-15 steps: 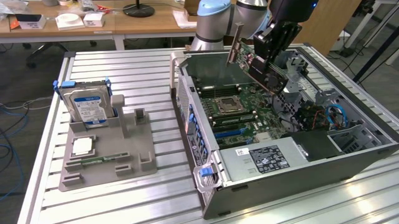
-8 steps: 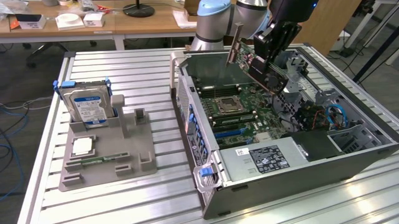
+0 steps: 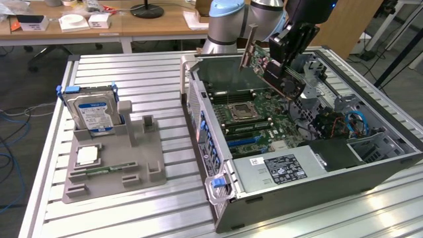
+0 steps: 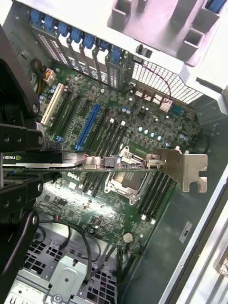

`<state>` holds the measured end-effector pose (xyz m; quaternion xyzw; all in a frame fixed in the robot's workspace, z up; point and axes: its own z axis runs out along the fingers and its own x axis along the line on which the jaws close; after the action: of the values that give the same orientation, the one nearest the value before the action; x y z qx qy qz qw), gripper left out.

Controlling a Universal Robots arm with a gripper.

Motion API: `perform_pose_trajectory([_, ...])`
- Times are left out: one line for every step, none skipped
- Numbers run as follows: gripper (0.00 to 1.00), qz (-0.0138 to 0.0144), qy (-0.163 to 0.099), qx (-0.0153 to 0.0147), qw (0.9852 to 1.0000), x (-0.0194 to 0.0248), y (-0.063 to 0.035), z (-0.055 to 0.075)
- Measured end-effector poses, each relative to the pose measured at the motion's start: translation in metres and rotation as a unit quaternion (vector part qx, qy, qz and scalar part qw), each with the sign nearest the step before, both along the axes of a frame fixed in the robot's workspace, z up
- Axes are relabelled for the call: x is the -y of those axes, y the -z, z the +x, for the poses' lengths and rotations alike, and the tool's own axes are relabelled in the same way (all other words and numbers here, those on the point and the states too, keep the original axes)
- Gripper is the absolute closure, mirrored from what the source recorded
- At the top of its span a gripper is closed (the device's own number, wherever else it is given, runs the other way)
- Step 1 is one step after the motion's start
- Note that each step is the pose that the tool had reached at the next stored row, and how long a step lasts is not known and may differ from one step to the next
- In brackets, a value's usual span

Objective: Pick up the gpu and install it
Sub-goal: 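Insert the gpu into the slot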

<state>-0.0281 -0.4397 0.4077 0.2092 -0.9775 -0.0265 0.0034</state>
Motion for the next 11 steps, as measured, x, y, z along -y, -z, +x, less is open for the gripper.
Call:
perform_pose_trajectory([0.74, 0.0000, -0.001, 0.0000, 1.0000, 0.0000, 0.0000, 0.0000])
perform_pose_trajectory([0.74, 0.0001, -0.001, 0.0000, 1.0000, 0.0000, 0.0000, 0.0000])
perform_pose_trajectory([0.74, 0.0001, -0.002, 0.0000, 1.0000, 0.0000, 0.0000, 0.0000])
perform_pose_trajectory([0.74, 0.0001, -0.002, 0.0000, 1.0000, 0.0000, 0.0000, 0.0000])
perform_pose_trajectory([0.74, 0.0001, -0.003, -0.0001, 1.0000, 0.0000, 0.0000, 0.0000])
perform_pose_trajectory([0.74, 0.0001, -0.004, 0.0000, 1.0000, 0.0000, 0.0000, 0.0000])
perform_pose_trajectory([0.74, 0.0001, -0.004, 0.0000, 1.0000, 0.0000, 0.0000, 0.0000])
perform_pose_trajectory([0.74, 0.0001, -0.005, 0.0000, 1.0000, 0.0000, 0.0000, 0.0000])
perform_pose_trajectory([0.74, 0.0001, -0.005, 0.0000, 1.0000, 0.0000, 0.0000, 0.0000])
perform_pose_trajectory([0.74, 0.0002, -0.006, 0.0000, 1.0000, 0.0000, 0.0000, 0.0000])
perform_pose_trajectory([0.74, 0.0002, -0.006, 0.0000, 1.0000, 0.0000, 0.0000, 0.0000])
